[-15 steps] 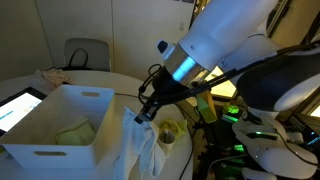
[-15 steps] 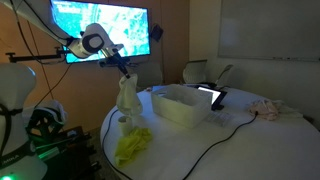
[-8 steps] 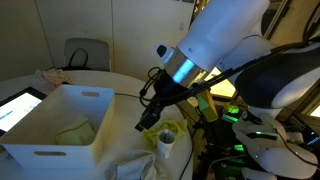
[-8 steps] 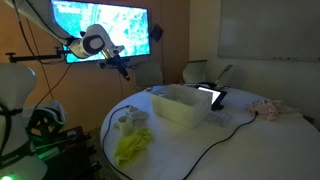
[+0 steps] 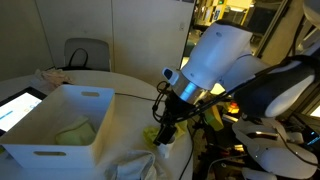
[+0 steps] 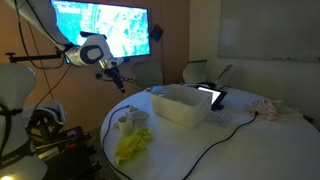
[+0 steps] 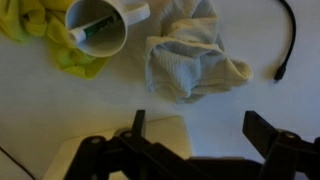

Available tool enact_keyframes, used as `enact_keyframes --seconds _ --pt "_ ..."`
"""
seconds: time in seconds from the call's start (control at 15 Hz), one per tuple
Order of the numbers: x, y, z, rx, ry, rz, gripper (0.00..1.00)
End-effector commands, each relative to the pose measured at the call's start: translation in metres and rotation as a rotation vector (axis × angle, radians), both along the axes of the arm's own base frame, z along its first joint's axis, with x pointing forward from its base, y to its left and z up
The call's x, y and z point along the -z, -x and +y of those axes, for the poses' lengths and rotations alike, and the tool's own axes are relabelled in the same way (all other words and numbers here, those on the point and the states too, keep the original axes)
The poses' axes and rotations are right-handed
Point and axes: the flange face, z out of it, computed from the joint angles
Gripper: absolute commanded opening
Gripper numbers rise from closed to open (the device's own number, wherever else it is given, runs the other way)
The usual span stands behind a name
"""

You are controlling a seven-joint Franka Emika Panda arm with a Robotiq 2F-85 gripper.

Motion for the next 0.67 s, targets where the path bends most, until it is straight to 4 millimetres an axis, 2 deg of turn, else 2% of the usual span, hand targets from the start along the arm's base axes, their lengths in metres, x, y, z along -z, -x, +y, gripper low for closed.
enact_keyframes --seconds 0.0,0.27,0.6 --pt "0.022 0.021 0.005 -0.062 -0.016 0.017 1.0" --pt "0.038 0.042 0.027 -0.124 0.027 0.032 1.0" --pt "0.052 0.067 0.078 -0.225 0.063 0.046 1.0"
